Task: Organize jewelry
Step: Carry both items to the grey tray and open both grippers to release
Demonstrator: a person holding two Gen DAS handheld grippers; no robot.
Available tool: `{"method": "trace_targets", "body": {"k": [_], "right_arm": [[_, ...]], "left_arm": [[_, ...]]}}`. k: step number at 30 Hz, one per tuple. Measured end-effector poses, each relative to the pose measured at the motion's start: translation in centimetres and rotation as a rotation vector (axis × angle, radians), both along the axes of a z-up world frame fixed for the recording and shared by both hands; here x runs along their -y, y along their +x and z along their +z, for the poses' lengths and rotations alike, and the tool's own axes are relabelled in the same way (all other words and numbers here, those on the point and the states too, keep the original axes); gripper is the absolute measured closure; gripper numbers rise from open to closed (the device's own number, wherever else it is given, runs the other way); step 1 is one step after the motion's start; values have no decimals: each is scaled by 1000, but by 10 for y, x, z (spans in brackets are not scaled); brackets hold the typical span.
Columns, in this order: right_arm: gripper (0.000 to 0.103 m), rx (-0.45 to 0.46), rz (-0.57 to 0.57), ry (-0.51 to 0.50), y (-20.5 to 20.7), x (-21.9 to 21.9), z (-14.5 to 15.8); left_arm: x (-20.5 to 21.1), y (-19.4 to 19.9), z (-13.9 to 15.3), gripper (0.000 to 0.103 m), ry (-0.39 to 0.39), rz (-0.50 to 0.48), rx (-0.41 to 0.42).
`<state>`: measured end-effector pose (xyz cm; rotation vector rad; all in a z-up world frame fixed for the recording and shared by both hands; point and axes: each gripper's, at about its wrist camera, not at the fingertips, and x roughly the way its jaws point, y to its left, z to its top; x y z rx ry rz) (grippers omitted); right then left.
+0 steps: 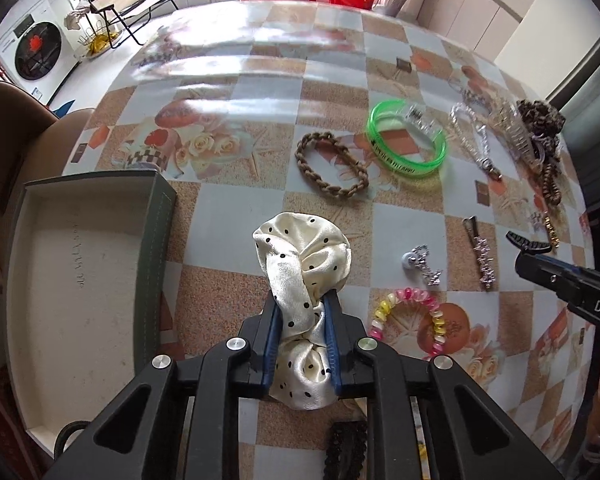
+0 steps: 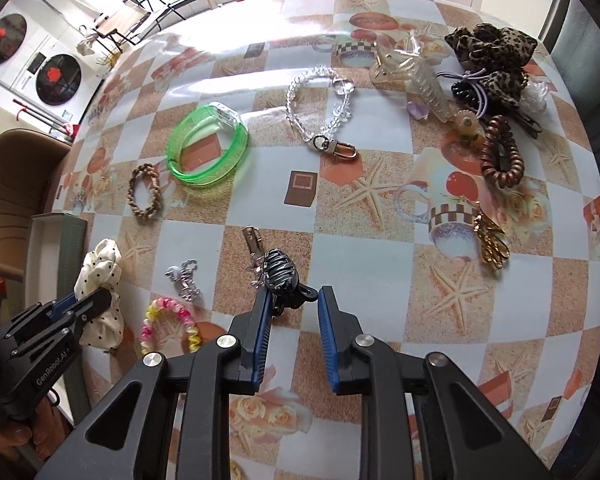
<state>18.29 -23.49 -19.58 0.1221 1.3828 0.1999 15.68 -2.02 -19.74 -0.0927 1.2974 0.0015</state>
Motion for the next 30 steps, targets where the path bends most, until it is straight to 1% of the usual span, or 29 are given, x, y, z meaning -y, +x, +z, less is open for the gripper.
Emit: {"method": "trace_targets", "body": {"k": [3,7,13,18,21,26,30], "right_arm": [[78,0,-1,20,-5,4,11],[78,3,7,41,-13,1,25],[78,22,76,59,-21,-31,49],[78,44,163,85,-25,-85,65],[78,57,228,111,-25,-127,71],[78,80,320,146,-20,-200,68],[78,83,375,177,-13,-252,55]], "left_arm": [[-2,-6,20,79,-13,9,34],[-15,-19,43,79,-48,51,70],[-58,-53,67,79,-69,130,113],[-109,-76,80,79,-72,200,134],[-139,-84,80,79,-56,238,145],[-184,-84,66,79,-30,290,147],[-207,-71,49,79,-1,310,149]]}}
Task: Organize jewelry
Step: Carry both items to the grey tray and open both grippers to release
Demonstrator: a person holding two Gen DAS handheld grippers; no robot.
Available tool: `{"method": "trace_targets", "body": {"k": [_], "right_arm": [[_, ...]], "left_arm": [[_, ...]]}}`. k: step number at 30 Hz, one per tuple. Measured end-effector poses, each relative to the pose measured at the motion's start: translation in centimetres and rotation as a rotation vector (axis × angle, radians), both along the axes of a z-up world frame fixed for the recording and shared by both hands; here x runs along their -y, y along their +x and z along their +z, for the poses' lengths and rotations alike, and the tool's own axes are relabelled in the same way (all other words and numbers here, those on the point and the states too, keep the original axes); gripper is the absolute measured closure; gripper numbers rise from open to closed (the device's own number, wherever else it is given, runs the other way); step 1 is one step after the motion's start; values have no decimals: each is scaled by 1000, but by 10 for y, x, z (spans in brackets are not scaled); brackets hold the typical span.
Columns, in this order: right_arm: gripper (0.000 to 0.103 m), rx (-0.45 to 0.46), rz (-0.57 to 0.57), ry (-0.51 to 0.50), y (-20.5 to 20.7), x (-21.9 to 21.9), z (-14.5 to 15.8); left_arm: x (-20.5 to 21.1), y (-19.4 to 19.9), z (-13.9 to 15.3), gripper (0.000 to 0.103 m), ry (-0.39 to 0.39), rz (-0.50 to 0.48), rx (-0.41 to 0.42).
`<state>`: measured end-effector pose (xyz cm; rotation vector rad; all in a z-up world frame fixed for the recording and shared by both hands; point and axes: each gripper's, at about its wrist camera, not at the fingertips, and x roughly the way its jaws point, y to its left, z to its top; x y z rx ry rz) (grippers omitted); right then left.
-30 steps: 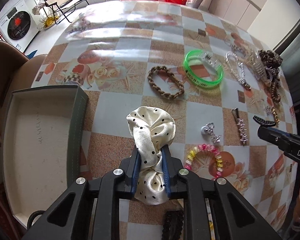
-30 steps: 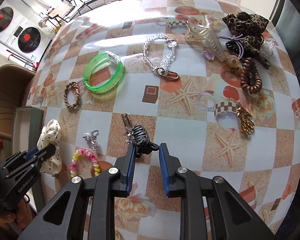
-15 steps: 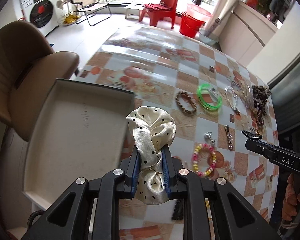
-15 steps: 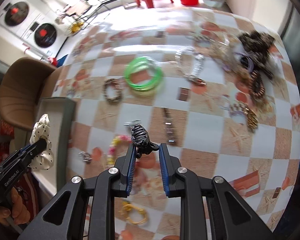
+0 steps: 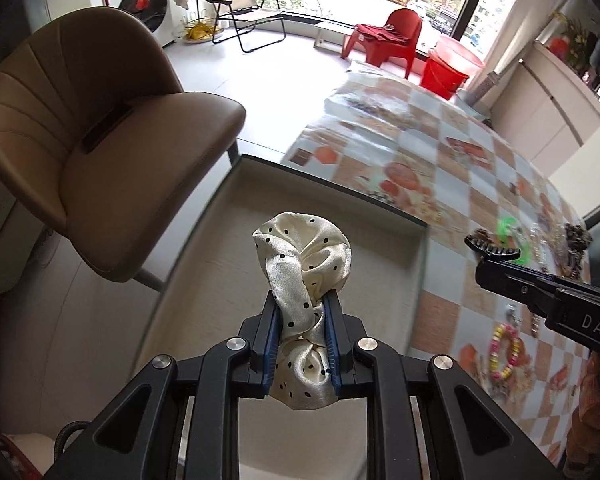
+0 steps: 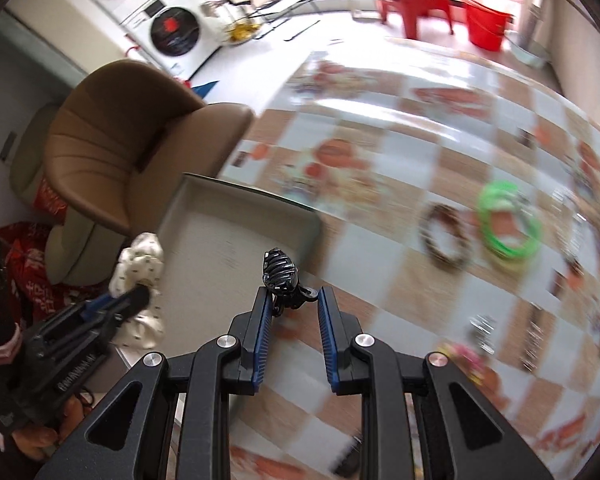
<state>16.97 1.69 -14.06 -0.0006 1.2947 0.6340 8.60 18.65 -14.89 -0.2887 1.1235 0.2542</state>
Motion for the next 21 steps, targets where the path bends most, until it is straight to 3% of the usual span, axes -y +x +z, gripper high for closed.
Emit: {"method": "trace_targets", "body": {"k": [10,16,17,19,21], "right_arm": [[78,-91,12,33,28,-82,-67],[78,-113,10,32,31,-98,-88],[78,-114,13,26,31,-100,-91],[78,-121,14,14,33,-102,-98],[77,-117,12,17,32,-102,-98]], "left_arm": [[-34,19,-68,79,27,57,-67],[-30,19,-77,78,74,42,-62],[-29,18,-77,74,81,39,-64],[-28,17,-77,44,95,44,-65],[-30,16,-75,42,111,56,-57]]}}
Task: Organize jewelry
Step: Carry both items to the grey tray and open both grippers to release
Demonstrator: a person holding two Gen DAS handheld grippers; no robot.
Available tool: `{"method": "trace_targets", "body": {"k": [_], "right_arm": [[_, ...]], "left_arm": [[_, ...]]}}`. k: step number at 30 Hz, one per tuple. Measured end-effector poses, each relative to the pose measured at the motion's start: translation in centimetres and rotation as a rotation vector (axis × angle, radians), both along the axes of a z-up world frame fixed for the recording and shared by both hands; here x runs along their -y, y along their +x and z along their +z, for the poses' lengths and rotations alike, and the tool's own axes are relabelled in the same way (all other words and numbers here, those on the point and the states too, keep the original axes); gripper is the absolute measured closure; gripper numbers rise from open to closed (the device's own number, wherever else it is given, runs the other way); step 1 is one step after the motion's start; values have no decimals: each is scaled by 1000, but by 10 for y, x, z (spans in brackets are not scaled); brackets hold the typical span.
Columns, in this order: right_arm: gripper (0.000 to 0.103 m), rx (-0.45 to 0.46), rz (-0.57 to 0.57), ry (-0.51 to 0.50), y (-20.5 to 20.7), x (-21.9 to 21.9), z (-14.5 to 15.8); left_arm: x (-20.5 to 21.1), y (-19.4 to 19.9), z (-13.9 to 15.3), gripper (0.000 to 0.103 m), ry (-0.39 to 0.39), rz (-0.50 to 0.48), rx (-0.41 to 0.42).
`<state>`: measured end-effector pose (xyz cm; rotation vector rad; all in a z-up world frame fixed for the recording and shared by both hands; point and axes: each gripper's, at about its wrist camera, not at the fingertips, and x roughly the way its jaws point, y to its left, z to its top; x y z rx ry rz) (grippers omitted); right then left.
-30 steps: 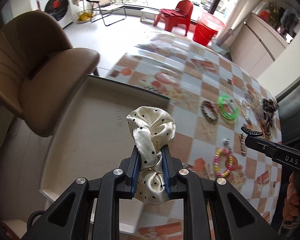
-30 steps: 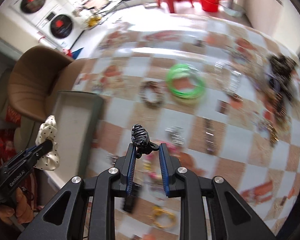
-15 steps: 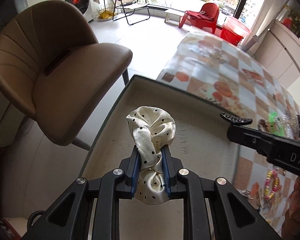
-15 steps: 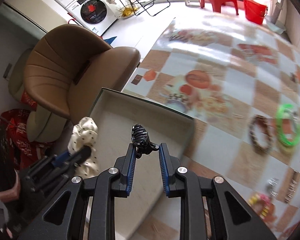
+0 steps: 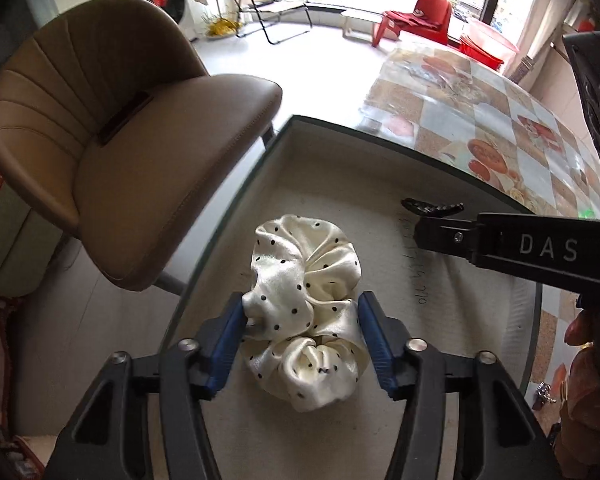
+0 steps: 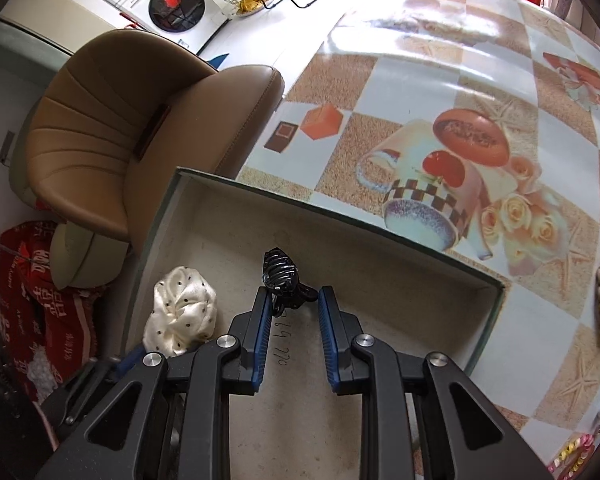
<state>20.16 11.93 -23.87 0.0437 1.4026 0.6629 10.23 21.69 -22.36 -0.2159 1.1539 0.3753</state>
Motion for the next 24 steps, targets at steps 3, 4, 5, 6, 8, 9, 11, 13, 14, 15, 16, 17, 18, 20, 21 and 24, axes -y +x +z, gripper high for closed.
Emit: {"method": "trace_targets", "body": {"k": [3,4,5,6,8,9,11,13,14,15,16,17,18,20,21,24], "right_arm": [[77,-8,-3,3,0,1,0],[77,-11,-5,7,1,1,-1],[76,-15,-8,9,2,2,0],[73,-18,-11,12,3,3,1],[63,-22,-17,18,5,5,3],[58,-19,-20,15,6,7,4],[57,-17,-26,18,8,10,8],[57,-22,-45,29,10,17,11],[57,-21,-51,35,10,20,14],[57,-20,-56,41,10,23,18],[57,-18,-60,47,9,27,22],[56,-16,-65,53,8,31,26],[55,-15,-72,59,7,35,30],[54,-18,-90,72,3,44,36],[53,-20,-100,81,1,48,39],[53,-25,-131,95,-6,66,49]], "left_arm": [[-1,0,1,42,1,4,-8],[-2,0,1,42,2,6,-10],[-2,-1,1,42,5,7,-11],[-2,-2,2,42,8,7,-12],[0,-2,3,42,14,2,-13],[0,-3,3,42,17,1,-16],[1,-2,2,42,20,1,-19],[1,-2,2,42,18,4,-22],[1,-2,2,42,17,7,-23],[1,-3,2,42,16,9,-25],[1,-3,2,26,14,11,-30],[1,-5,3,15,16,16,-31],[1,-7,5,5,24,24,-22],[3,-10,9,5,37,22,-5],[4,-10,10,5,38,15,-8],[7,-11,12,5,47,4,-11]]}}
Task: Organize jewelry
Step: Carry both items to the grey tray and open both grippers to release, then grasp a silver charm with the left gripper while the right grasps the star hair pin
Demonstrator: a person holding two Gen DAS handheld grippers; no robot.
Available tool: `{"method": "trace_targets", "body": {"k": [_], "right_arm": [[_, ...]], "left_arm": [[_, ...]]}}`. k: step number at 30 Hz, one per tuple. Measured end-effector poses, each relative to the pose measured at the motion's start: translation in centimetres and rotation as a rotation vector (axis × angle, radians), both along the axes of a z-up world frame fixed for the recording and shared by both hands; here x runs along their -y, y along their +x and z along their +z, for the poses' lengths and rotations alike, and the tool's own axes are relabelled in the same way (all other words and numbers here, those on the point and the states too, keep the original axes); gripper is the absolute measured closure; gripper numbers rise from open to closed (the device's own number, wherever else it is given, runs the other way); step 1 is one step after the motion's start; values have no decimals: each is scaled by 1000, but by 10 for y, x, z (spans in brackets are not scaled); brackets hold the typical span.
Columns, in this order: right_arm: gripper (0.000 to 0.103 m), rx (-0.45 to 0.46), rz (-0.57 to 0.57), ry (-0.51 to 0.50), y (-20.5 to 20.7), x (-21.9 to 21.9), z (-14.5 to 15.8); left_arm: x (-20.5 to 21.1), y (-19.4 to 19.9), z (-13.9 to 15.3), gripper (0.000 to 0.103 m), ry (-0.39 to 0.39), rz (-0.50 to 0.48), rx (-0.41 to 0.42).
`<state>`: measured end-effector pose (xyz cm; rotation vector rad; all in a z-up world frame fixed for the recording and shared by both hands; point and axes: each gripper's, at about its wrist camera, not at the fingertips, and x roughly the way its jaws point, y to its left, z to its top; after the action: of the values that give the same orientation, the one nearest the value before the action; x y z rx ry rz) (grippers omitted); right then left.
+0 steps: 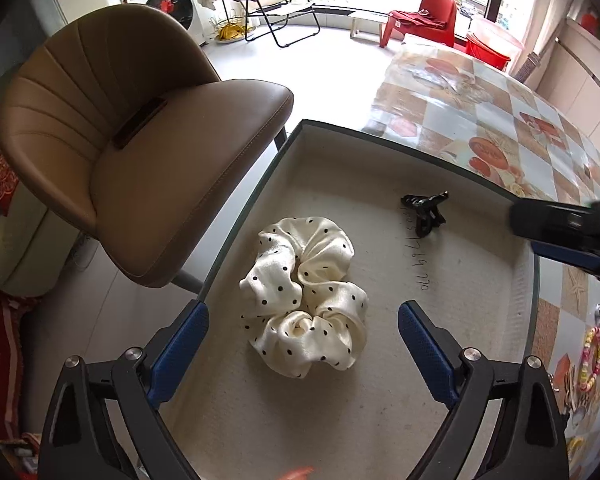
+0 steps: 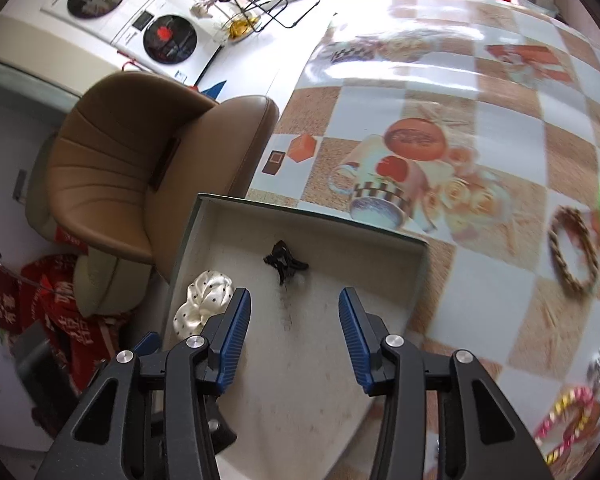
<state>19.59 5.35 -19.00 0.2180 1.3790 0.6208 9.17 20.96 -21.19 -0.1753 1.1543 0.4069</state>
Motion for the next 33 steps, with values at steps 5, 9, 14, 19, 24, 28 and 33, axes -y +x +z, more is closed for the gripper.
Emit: {"method": "trace_targets", "body": {"k": [5,9,14,19,24,28,33], "right_arm": [[42,3,-60,10,-14,36,15],[29,11,-118,6,-29,71,23],[21,11,-229,-7,-51,127,25],[0,19,-336,-39,-73,185,27],[0,16,-400,-65,-86,233,27],[0,13,-428,-72,-90,259,24],[0,17,-441,-88,-87,276,21]], "left_arm": [[7,-4,9,0,43,-17,27],[17,-4,16,0,45,-50,21],[48,-8,29,0,56,-139,23],[86,-11,41,0,30,-216,26],[125,-10,46,0,-21,-280,12],[156,-10,46,0,-53,-333,-6],[184,-13,37,0,-99,-347,-42]]}}
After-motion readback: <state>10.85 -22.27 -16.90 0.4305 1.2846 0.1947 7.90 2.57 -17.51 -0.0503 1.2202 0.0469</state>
